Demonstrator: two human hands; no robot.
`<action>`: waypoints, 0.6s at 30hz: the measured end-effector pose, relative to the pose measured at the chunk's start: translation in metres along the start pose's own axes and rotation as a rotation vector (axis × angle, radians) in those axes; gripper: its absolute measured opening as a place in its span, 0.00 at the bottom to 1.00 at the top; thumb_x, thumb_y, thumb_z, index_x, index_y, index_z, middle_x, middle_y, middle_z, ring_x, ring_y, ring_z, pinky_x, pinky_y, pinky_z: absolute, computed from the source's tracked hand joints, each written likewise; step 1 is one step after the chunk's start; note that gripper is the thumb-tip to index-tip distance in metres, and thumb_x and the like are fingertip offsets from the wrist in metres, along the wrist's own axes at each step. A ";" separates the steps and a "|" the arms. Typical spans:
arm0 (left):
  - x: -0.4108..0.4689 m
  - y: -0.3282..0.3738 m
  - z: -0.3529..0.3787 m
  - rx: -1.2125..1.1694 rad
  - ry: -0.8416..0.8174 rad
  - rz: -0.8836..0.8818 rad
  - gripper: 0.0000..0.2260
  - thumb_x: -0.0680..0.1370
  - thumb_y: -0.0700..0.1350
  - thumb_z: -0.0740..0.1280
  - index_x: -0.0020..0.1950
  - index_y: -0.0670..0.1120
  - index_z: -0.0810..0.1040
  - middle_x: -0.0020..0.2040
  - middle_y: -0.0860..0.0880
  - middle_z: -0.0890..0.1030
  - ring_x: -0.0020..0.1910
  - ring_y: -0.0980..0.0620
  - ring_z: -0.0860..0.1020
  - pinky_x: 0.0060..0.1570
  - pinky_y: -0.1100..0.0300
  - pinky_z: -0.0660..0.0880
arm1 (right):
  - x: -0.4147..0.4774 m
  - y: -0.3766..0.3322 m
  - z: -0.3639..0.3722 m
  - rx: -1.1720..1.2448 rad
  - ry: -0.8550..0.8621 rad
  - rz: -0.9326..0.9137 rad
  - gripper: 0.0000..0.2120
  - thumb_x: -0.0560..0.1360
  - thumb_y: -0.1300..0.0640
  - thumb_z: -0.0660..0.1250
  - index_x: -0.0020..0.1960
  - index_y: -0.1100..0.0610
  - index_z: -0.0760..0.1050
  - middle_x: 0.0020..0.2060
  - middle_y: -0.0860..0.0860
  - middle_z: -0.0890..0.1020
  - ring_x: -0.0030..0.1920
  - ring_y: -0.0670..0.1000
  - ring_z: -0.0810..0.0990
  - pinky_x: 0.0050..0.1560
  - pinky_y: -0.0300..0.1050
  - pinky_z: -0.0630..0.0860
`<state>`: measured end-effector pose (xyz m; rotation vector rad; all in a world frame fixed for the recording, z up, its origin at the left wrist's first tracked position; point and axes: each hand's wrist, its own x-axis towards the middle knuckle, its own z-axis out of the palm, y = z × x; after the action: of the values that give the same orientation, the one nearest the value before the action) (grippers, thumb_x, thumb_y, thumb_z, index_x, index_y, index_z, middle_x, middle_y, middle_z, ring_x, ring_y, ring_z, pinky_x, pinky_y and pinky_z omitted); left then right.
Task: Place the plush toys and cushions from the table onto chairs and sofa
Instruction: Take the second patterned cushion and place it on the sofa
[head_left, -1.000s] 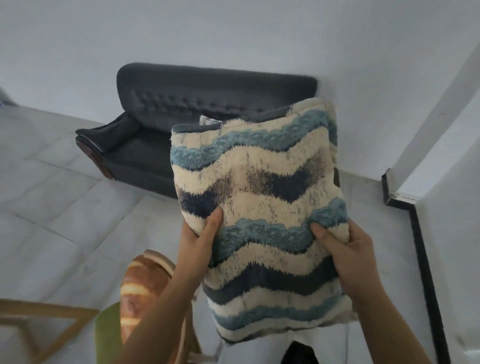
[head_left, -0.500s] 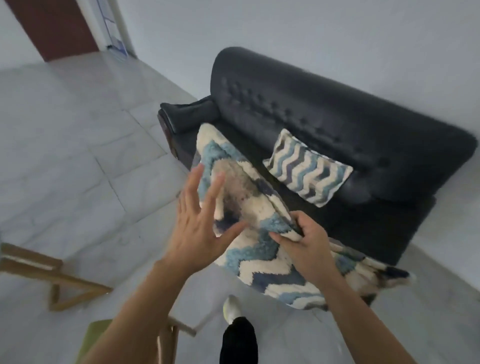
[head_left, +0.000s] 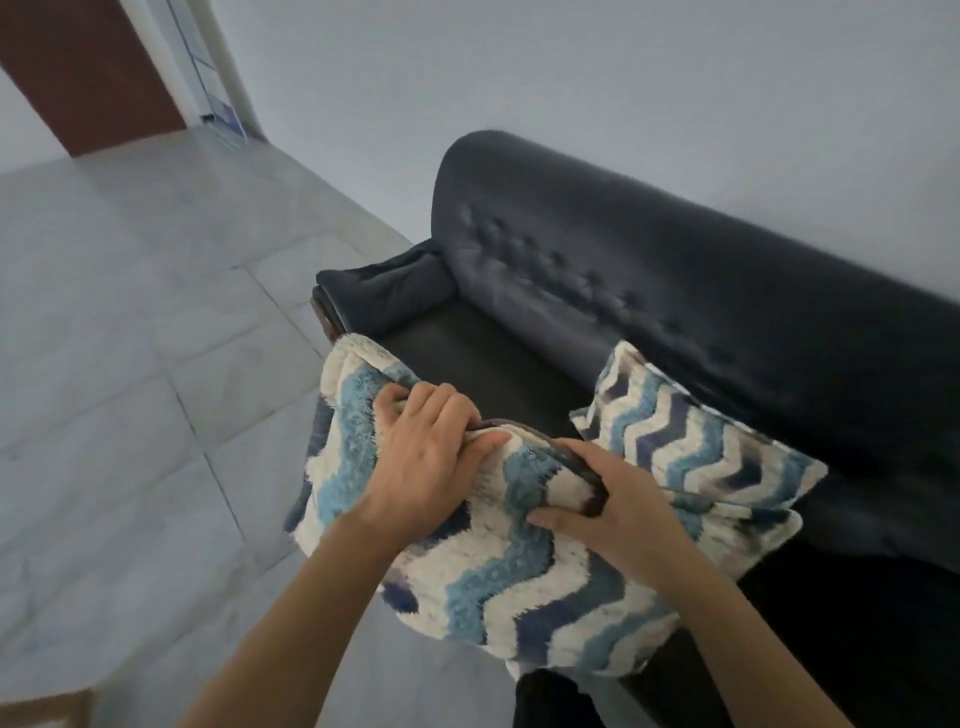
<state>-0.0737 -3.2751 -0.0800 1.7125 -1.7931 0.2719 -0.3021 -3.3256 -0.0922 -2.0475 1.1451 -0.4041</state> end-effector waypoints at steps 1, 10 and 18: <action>0.019 -0.020 0.011 -0.018 0.001 -0.004 0.15 0.82 0.57 0.59 0.43 0.48 0.72 0.41 0.54 0.71 0.44 0.51 0.71 0.58 0.47 0.61 | 0.027 0.006 -0.002 -0.041 -0.033 0.028 0.37 0.61 0.33 0.79 0.66 0.31 0.67 0.54 0.27 0.75 0.56 0.28 0.75 0.56 0.27 0.71; 0.209 -0.199 0.113 0.027 -0.162 -0.040 0.15 0.82 0.62 0.54 0.43 0.54 0.67 0.42 0.57 0.69 0.45 0.53 0.69 0.57 0.50 0.60 | 0.295 0.047 -0.007 -0.404 -0.091 0.303 0.47 0.66 0.32 0.75 0.79 0.42 0.59 0.69 0.46 0.75 0.69 0.50 0.74 0.67 0.47 0.71; 0.340 -0.348 0.146 0.080 -0.409 -0.103 0.24 0.73 0.74 0.55 0.57 0.60 0.76 0.51 0.59 0.73 0.57 0.53 0.71 0.60 0.53 0.55 | 0.475 0.019 -0.012 -0.507 0.161 0.282 0.31 0.70 0.32 0.71 0.69 0.42 0.71 0.59 0.43 0.77 0.61 0.48 0.76 0.61 0.45 0.73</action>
<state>0.2307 -3.6810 -0.0954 2.0220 -1.9889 -0.0578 -0.0589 -3.7319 -0.1361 -2.2533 1.7497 -0.1467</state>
